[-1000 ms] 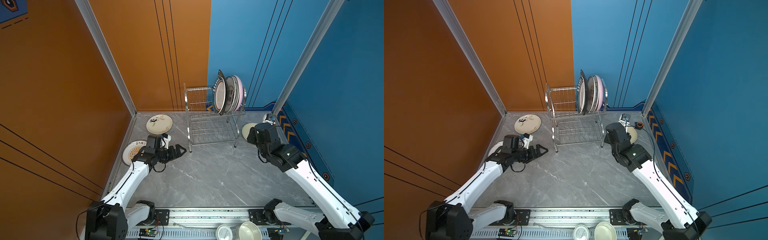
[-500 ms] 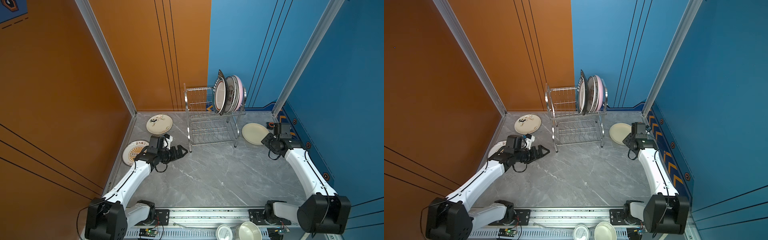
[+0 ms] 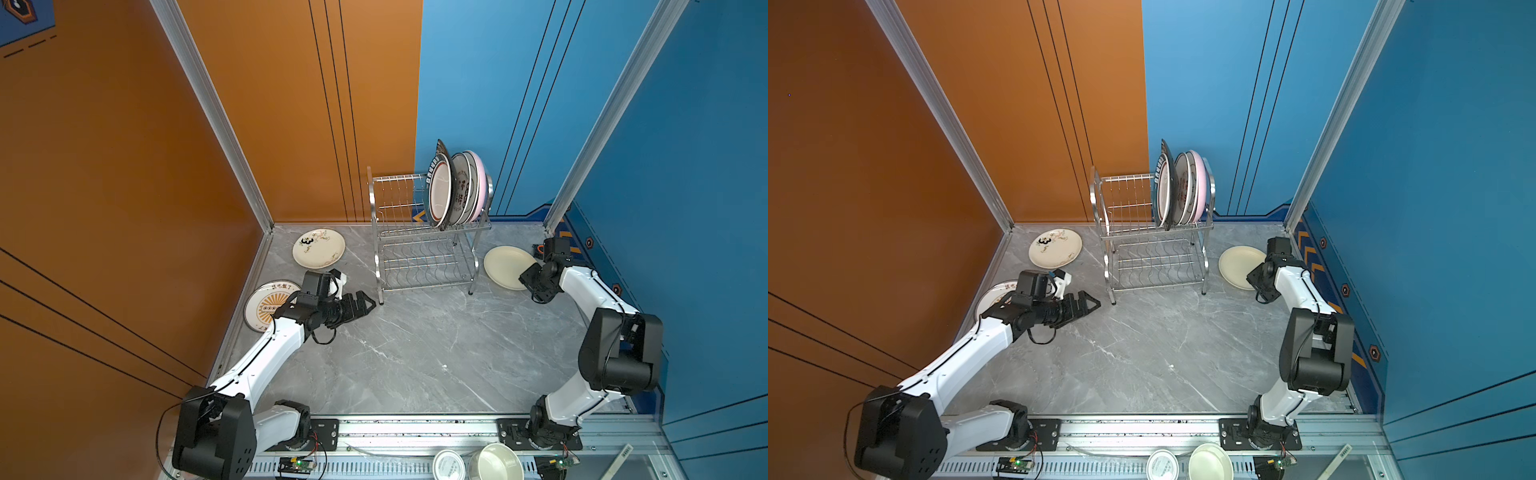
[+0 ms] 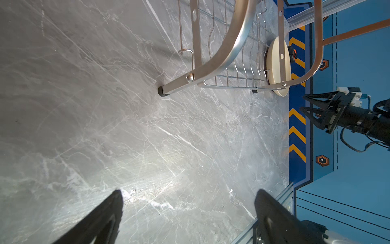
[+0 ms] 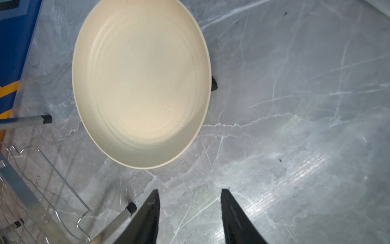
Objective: Load the plates into the dish rack
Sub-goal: 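Grasp the edge of the plain cream plate with the right gripper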
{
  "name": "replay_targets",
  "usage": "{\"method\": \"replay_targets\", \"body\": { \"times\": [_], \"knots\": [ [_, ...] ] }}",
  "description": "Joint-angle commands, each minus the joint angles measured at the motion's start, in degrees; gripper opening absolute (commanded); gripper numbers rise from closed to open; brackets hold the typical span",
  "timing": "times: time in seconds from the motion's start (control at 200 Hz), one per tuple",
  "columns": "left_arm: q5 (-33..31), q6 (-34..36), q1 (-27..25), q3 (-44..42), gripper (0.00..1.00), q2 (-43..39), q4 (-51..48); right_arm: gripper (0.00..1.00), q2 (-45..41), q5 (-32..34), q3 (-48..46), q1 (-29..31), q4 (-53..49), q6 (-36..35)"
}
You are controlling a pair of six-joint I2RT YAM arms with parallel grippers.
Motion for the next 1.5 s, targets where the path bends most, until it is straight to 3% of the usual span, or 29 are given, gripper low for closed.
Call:
{"method": "replay_targets", "body": {
  "times": [0.0,0.816,1.496],
  "knots": [
    [-1.3,-0.5,0.0,1.6,0.98,0.6,0.4,0.48,3.2,-0.7,2.8,-1.2,1.0,2.1],
    [-2.0,-1.0,0.9,4.1,0.98,4.8,1.4,0.39,16.6,-1.2,8.6,-3.1,3.8,7.3],
    [-1.7,-1.0,1.8,4.4,0.98,4.9,1.0,0.02,17.7,-0.4,6.6,-3.0,7.8,9.4]
  ]
}}
